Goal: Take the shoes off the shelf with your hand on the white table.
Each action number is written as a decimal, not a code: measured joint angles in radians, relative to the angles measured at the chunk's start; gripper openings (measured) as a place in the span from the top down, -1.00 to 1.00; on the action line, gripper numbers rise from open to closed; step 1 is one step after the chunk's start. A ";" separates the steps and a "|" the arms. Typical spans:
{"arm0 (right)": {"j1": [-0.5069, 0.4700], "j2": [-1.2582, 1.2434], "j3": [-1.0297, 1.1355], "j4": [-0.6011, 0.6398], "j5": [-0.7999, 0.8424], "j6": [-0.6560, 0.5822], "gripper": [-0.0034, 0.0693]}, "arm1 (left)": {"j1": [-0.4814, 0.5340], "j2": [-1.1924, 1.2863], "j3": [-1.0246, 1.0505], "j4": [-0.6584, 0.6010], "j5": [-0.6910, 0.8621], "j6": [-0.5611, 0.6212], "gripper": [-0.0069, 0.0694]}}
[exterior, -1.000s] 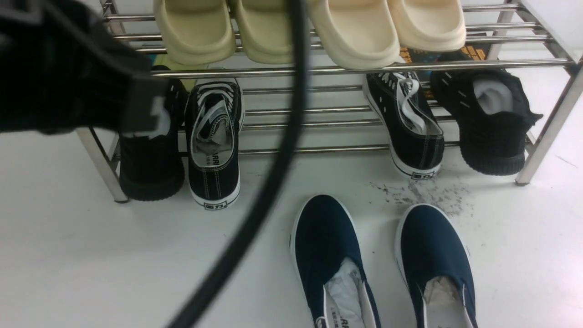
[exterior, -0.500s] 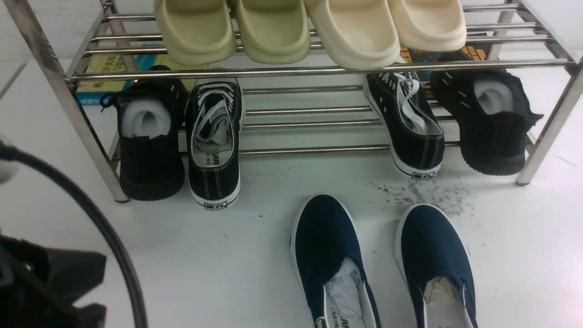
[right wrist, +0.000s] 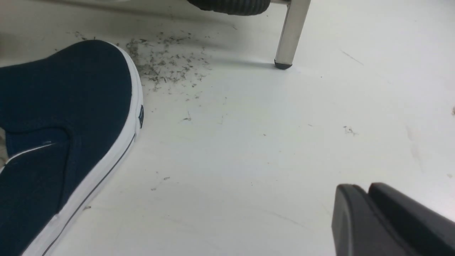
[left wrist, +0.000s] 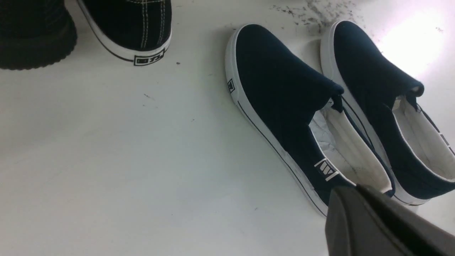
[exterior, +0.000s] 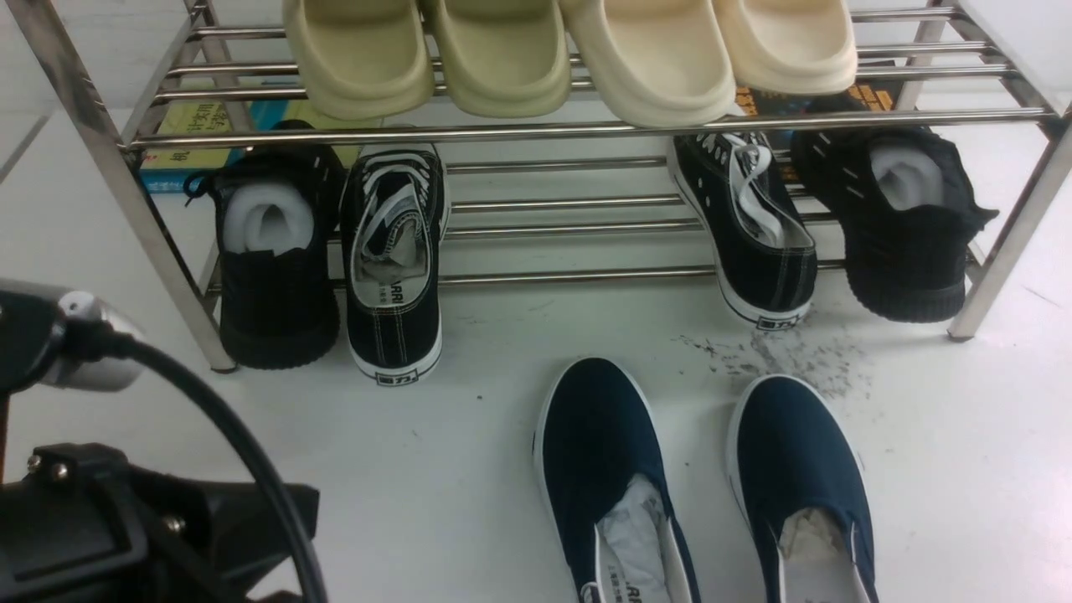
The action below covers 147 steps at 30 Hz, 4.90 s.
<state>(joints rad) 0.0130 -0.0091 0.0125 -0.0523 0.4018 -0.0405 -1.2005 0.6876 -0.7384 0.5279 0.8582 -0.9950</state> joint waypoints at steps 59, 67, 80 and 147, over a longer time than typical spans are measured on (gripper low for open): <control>-0.001 -0.001 0.001 -0.007 -0.012 0.152 0.51 | 0.616 -0.162 0.614 -0.520 -0.779 0.547 0.68; -0.001 -0.001 0.001 -0.007 -0.012 0.152 0.48 | 0.890 -0.422 0.720 -0.502 -0.615 0.622 0.66; -0.001 -0.001 0.001 -0.007 -0.012 0.153 0.44 | 1.154 -0.693 0.736 -0.386 -0.391 0.581 0.63; -0.001 -0.001 0.001 -0.008 -0.011 0.154 0.25 | 1.154 -0.700 0.748 -0.334 -0.431 0.517 0.48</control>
<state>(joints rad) 0.0124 -0.0103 0.0140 -0.0599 0.3907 0.1137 -0.0461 -0.0121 0.0093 0.1943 0.4270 -0.4781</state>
